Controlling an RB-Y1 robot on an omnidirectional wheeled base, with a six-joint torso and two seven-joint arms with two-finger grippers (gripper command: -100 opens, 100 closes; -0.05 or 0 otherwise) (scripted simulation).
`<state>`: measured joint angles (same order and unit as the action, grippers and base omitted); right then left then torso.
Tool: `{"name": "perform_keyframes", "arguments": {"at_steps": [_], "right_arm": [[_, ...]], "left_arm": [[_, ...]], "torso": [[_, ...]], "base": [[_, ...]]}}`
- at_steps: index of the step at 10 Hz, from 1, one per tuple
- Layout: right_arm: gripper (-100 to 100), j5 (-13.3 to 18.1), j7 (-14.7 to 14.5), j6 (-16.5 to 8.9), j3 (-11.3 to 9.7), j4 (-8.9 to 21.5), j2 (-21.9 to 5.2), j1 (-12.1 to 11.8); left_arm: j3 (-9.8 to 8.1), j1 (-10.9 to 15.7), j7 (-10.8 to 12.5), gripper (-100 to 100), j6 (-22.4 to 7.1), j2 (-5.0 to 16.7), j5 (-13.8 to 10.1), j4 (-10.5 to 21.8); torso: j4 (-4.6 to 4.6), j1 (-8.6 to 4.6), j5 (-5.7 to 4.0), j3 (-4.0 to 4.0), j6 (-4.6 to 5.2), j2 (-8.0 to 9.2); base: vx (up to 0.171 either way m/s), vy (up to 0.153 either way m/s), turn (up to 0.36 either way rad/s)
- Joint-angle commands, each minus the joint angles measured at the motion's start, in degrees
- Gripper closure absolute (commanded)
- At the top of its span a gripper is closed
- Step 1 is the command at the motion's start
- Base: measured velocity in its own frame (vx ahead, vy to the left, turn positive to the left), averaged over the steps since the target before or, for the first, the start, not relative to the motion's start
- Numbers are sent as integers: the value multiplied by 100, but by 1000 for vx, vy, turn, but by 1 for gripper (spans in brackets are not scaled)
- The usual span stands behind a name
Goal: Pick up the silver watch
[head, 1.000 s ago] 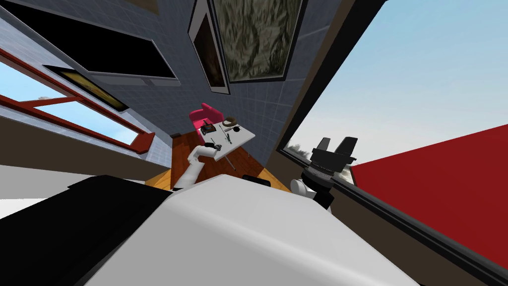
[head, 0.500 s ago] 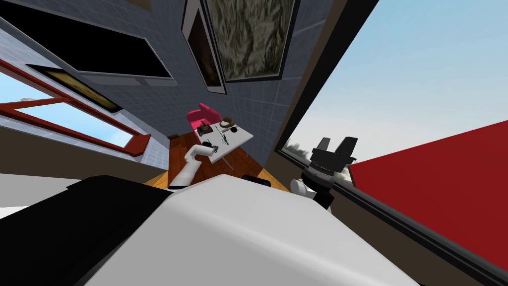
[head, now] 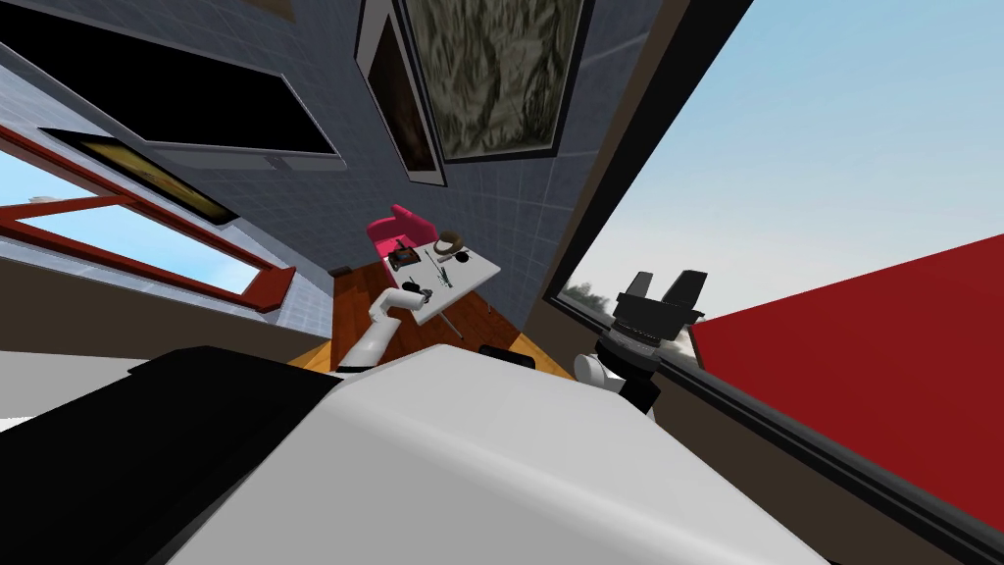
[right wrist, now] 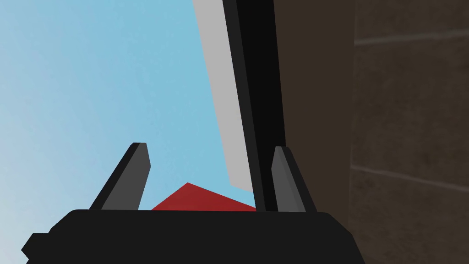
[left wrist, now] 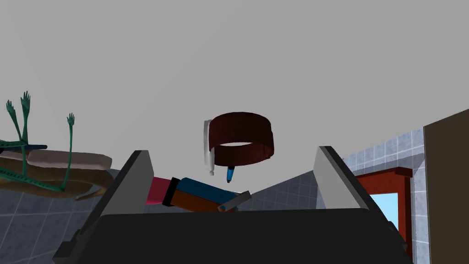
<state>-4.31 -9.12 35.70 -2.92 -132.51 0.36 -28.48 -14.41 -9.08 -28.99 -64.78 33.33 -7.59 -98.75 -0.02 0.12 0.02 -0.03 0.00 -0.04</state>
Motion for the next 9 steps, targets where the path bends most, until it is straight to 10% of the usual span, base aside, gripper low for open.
{"name": "perform_keyframes", "arguments": {"at_steps": [1, 5, 6, 7, 9], "right_arm": [[0, 0, 0, 0, 0, 0, 0, 0], [0, 0, 0, 0, 0, 0, 0, 0], [0, 0, 0, 0, 0, 0, 0, 0], [0, 0, 0, 0, 0, 0, 0, 0], [0, 0, 0, 0, -1, 0, 1, 0]], "left_arm": [[0, 0, 0, 100, 0, 0, 0, 0], [6, 0, -8, 100, -9, -2, -8, -4], [5, -1, -6, 0, -10, -2, -8, -3], [-35, -35, -17, 100, -150, 21, -41, -181], [-48, -48, -24, 100, -170, 29, -59, -225]], "torso": [[0, 0, 0, 0, 0, 0], [2, -8, -1, 2, -4, 2], [1, -8, -1, 1, -3, 1], [1, -7, -1, 1, -2, 1], [3, -24, -6, 5, -3, 8]], "base": [[0, 0, 0], [0, 0, 0], [0, 0, 0], [-9, -18, 30], [-8, -30, 26]]}}
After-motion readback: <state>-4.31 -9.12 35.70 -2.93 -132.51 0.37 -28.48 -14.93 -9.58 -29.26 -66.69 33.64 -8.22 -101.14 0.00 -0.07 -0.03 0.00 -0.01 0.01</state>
